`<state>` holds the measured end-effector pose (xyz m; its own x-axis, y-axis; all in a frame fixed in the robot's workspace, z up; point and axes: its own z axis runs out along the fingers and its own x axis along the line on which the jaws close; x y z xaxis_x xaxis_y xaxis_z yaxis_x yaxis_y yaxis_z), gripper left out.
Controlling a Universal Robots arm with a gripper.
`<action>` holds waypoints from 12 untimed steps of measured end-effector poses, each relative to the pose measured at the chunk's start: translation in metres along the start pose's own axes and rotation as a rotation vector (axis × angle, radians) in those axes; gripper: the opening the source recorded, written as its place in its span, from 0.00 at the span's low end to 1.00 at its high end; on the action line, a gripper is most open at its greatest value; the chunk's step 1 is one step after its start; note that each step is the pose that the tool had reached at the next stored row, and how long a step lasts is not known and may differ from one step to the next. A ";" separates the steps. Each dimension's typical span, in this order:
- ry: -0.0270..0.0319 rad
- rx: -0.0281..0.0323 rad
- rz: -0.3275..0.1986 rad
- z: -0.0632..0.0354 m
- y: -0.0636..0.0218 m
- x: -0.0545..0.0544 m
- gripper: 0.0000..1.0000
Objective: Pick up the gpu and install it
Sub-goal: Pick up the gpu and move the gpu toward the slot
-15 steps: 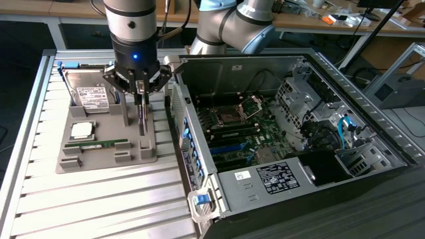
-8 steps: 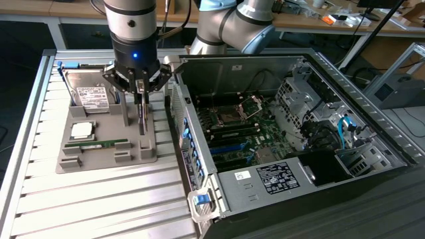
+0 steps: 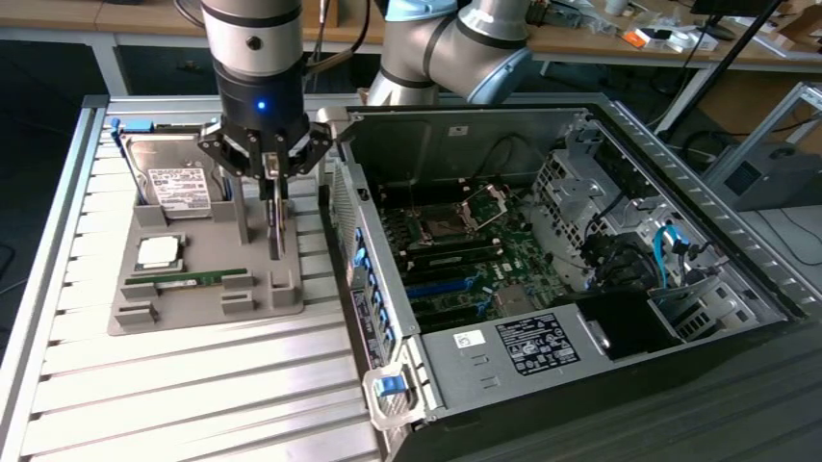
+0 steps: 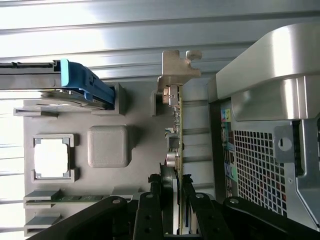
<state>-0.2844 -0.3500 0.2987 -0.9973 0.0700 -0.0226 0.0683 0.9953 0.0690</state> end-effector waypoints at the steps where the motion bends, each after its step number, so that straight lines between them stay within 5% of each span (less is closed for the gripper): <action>1: -0.0001 -0.0001 0.000 -0.0003 0.0000 0.000 0.27; 12: 0.0000 -0.0007 0.000 -0.0025 0.0002 0.000 0.27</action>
<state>-0.2844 -0.3499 0.3012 -0.9973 0.0701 -0.0226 0.0683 0.9952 0.0697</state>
